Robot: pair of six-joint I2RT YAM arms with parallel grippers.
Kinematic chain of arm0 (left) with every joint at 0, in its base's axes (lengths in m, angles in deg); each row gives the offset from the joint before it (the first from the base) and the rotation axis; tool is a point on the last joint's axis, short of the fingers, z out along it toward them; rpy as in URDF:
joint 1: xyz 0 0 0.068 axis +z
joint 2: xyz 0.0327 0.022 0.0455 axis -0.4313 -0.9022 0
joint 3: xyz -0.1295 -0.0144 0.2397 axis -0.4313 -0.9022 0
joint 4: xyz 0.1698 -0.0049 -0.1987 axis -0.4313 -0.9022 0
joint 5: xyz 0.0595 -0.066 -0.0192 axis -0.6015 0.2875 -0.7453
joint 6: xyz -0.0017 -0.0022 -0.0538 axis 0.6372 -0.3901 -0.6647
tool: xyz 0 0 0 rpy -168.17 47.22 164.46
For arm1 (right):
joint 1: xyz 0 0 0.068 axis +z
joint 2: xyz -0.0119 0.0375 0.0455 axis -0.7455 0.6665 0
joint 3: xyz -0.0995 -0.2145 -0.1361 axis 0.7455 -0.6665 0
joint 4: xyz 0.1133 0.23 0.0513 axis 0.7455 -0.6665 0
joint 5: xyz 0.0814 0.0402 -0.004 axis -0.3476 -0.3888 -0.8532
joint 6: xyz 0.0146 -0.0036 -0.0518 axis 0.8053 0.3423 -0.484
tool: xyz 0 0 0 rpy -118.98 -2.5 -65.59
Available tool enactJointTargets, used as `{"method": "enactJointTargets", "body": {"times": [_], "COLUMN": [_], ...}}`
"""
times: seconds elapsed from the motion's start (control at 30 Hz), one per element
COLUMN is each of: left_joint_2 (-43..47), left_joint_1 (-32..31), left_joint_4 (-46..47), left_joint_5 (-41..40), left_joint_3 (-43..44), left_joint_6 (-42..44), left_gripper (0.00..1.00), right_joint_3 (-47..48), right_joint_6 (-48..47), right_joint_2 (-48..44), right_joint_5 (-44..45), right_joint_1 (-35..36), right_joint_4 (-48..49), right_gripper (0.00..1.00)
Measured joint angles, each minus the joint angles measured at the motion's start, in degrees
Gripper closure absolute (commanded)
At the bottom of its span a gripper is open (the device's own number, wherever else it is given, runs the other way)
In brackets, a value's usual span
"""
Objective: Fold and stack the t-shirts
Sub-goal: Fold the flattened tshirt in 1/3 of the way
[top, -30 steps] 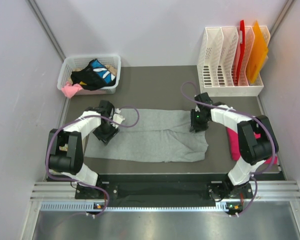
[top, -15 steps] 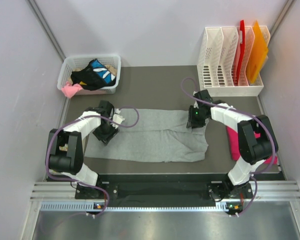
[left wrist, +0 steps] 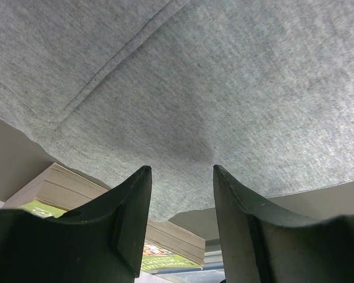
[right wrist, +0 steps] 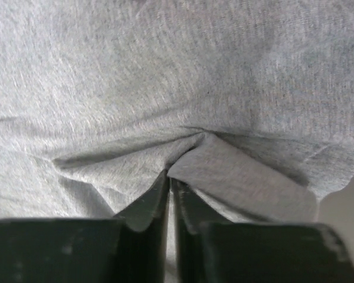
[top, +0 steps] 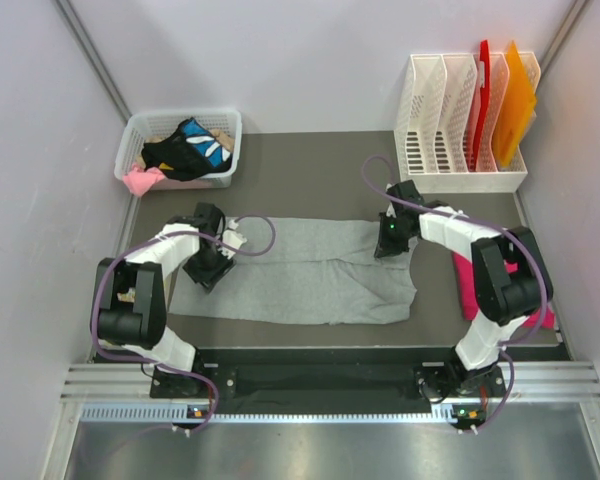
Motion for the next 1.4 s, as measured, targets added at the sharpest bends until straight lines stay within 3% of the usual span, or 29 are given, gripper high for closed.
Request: {"method": "enactJointTargets", "body": {"times": [0.23, 0.4, 0.63, 1.0, 1.07, 1.13, 1.17, 1.33, 1.4], "left_joint_2": [0.9, 1.2, 1.2, 1.2, 1.2, 1.2, 1.2, 1.2, 1.2], "left_joint_1": [1.0, 1.3, 1.3, 1.3, 1.3, 1.3, 1.3, 1.3, 1.3], "left_joint_4": [0.1, 0.1, 0.1, 0.0, 0.0, 0.0, 0.0, 0.0, 0.0], "left_joint_5": [-0.9, -1.2, -1.2, -1.3, -1.3, -1.2, -1.1, -0.9, -0.8], "left_joint_3": [-1.3, -1.6, -1.6, -1.6, -1.6, -1.6, -1.6, -1.6, -1.6], "left_joint_6": [0.8, 1.1, 1.2, 1.4, 1.4, 1.3, 1.3, 1.3, 1.3], "left_gripper": [0.50, 0.51, 0.51, 0.52, 0.52, 0.52, 0.52, 0.52, 0.53], "right_joint_3": [0.8, 8.0, 11.9, -6.2, -8.4, -9.6, -9.8, -10.1, -9.0], "right_joint_6": [-0.1, -0.5, -0.2, 1.0, 1.2, 1.3, 1.3, 1.1, 0.9], "right_joint_2": [0.3, 0.0, -8.4, -16.3, -16.9, -17.3, -17.4, -17.4, -17.1], "right_joint_5": [0.3, 0.3, -2.1, -3.4, -3.6, -3.6, -3.6, -2.8, -1.1], "right_joint_1": [0.0, 0.0, 0.0, 0.1, 0.2, 0.3, 0.4, 1.8, 4.8], "right_joint_4": [-1.2, -6.2, -10.4, -14.9, -15.6, -15.9, -16.1, -17.2, -18.6], "right_gripper": [1.00, 1.00, 1.00, 0.99, 0.94, 0.77, 0.73, 0.60, 0.60]}}
